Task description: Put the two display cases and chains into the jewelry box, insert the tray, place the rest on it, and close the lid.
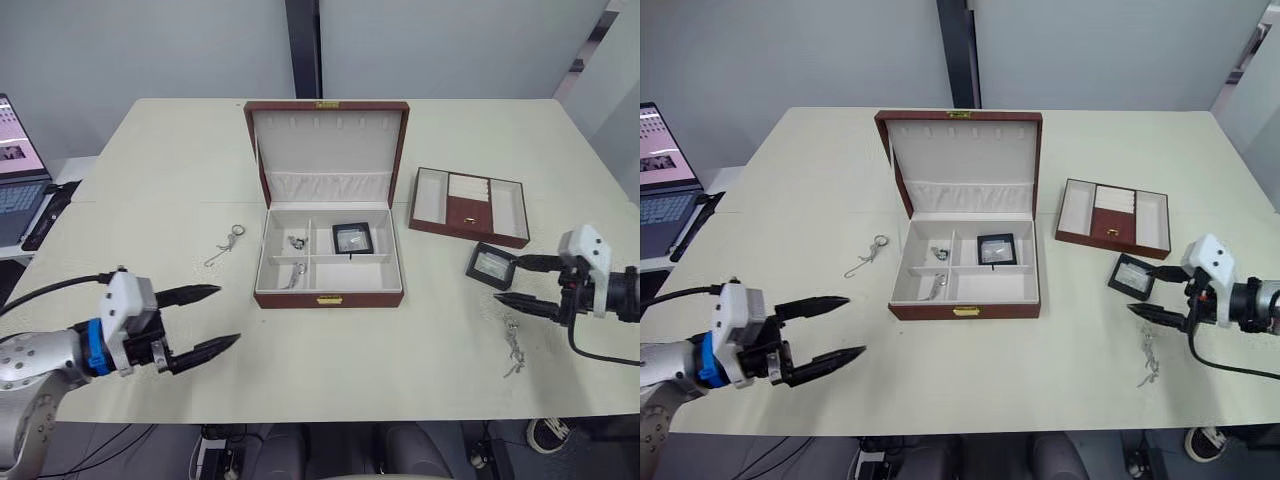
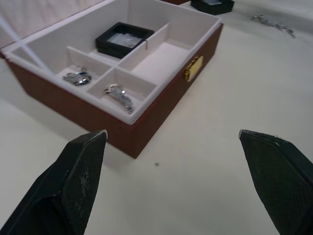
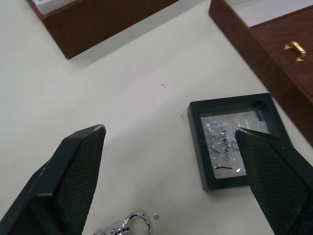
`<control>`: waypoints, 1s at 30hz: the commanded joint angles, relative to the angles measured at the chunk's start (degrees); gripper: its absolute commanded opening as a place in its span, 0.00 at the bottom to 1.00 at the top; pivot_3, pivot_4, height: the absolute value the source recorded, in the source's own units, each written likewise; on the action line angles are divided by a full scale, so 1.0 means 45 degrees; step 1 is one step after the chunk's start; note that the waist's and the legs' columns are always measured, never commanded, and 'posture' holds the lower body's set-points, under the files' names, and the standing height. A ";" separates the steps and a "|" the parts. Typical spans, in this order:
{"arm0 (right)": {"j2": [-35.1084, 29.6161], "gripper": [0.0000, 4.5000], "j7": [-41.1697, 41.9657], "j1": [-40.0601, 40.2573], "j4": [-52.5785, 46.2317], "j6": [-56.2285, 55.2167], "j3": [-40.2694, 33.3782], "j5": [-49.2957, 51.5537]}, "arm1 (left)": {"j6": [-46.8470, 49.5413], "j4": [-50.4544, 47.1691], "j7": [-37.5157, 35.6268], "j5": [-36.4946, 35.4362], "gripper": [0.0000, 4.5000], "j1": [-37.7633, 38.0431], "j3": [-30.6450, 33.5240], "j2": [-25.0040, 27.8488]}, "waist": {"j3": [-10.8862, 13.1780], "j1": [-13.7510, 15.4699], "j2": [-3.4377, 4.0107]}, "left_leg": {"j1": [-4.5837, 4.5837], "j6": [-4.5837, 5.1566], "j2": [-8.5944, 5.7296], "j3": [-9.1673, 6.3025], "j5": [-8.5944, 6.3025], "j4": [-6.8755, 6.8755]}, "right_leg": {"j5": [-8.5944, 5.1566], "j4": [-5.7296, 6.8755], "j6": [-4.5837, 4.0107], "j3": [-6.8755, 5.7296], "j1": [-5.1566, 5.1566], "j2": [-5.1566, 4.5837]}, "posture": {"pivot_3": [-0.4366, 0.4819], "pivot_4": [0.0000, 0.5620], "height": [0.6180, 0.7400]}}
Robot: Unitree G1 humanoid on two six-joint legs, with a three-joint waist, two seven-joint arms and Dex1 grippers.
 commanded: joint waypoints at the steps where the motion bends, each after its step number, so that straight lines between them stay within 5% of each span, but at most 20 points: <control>1: -0.0082 0.99 -0.0194 -0.0566 0.0125 -0.0337 0.0455 -0.0534 | -0.0346 -0.0629 -0.0125 -0.0131 1.00 -0.0160 -0.0512 -0.0167 | 0.0000 -0.0005 0.0000 | 0.0002 0.0000 0.0002 0.0000 0.0000 0.0000 | 0.0000 0.0001 0.0000 0.0001 0.0000 0.0001 | 0.48 0.27 1.00; 20: 0.0910 0.99 -0.0836 -0.2186 0.2186 -0.1772 0.2292 -0.2272 | -0.0838 -0.1893 0.0461 0.0092 1.00 0.0726 -0.1556 -0.0560 | 0.0000 -0.0001 0.0000 | 0.0002 0.0000 0.0004 -0.0001 0.0000 0.0005 | 0.0000 0.0001 0.0000 0.0000 0.0000 0.0001 | 0.48 0.27 1.00; 30: 0.1067 0.36 -0.1137 -0.2280 0.2566 -0.2033 0.2330 -0.2552 | -0.0855 -0.1715 0.0609 0.0099 1.00 0.0504 -0.1685 -0.0568 | 0.0000 -0.0002 0.0000 | 0.0003 0.0000 0.0003 0.0000 0.0000 0.0006 | 0.0000 0.0001 0.0000 0.0000 0.0000 0.0001 | 0.48 0.27 1.00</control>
